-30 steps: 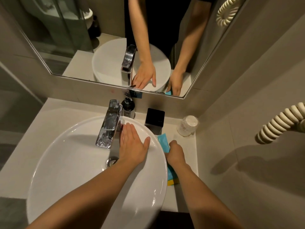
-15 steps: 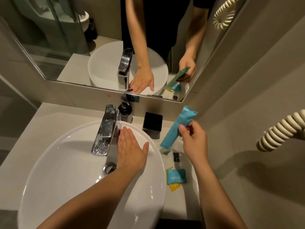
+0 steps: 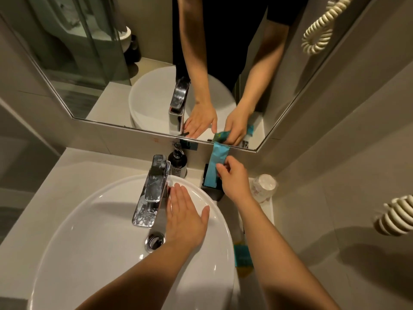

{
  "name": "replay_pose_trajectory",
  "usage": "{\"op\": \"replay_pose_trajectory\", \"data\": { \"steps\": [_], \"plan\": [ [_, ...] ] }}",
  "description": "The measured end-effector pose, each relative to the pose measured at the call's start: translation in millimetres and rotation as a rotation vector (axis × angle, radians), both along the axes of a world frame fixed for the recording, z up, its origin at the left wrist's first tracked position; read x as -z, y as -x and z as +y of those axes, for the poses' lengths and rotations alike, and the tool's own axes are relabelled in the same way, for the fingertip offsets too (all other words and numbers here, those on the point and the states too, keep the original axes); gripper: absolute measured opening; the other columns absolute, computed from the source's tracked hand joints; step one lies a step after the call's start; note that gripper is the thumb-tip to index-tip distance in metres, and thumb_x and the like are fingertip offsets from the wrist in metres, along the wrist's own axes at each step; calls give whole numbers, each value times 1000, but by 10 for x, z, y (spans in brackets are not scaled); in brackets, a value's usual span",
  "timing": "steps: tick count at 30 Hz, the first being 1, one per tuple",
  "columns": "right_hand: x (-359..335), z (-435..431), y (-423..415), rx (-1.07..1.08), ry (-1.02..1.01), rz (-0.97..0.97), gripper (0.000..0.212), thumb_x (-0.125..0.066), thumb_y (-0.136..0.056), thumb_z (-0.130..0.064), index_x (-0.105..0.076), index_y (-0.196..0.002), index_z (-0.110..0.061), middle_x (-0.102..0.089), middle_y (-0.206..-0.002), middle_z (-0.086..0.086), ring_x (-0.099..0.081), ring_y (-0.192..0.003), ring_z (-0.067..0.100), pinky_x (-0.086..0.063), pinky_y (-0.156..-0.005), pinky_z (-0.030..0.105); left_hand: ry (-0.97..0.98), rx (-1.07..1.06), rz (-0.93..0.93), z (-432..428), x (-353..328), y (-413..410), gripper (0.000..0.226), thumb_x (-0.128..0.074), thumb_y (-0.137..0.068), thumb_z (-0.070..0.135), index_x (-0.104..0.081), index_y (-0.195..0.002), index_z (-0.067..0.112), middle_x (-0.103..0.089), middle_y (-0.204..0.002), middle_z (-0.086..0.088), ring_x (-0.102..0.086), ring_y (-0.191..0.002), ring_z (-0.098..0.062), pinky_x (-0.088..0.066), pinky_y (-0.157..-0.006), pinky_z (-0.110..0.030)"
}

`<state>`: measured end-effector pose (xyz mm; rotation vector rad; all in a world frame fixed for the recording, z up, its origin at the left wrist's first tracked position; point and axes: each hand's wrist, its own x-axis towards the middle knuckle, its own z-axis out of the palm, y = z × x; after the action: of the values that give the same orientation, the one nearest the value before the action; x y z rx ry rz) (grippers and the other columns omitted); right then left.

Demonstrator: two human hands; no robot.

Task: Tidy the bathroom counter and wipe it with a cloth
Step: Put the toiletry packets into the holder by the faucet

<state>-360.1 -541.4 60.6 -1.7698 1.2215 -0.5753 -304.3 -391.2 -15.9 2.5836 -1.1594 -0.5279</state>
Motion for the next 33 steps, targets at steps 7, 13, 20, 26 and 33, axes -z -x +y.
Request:
{"op": "replay_pose_trajectory", "data": {
  "steps": [7,13,20,26,33],
  "plan": [
    [155,-88,-71,38,-63,39,12,-60,-100,-18,-61,-92,-9,-64,-81,1,-65,-79,18,-59,-74,36,-3,6,-21,-9,12,8,91,-16,-99,66,25,-154,6,23,-167,-14,20,-155,-28,4,-127,-45],
    [126,-45,91,104,-101,0,26,-65,-97,-21,-65,-121,-11,-71,-103,2,-68,-96,15,-58,-84,31,-6,8,-26,4,29,20,92,-19,-99,66,20,-156,4,17,-169,-15,16,-156,-29,5,-127,-45],
    [358,159,1068,336,-123,240,9,-67,-92,-15,-66,-95,-6,-68,-86,7,-66,-85,28,-49,-71,31,-32,36,-52,7,40,17,92,-19,-99,64,16,-156,2,14,-169,-18,12,-156,-31,3,-127,-46],
    [693,410,1421,233,-251,610,40,-75,-88,-27,-60,-114,0,-66,-111,15,-63,-103,32,-42,-74,30,-34,31,-48,11,20,18,92,-20,-99,65,14,-157,3,13,-169,-17,11,-157,-31,1,-127,-47],
    [758,475,1304,240,-328,597,24,-74,-87,-16,-52,-94,-8,-52,-85,2,-54,-79,22,-43,-66,30,-35,37,-47,-5,68,-8,94,-22,-98,67,13,-158,3,13,-169,-17,11,-157,-32,2,-127,-47]
  ]
}}
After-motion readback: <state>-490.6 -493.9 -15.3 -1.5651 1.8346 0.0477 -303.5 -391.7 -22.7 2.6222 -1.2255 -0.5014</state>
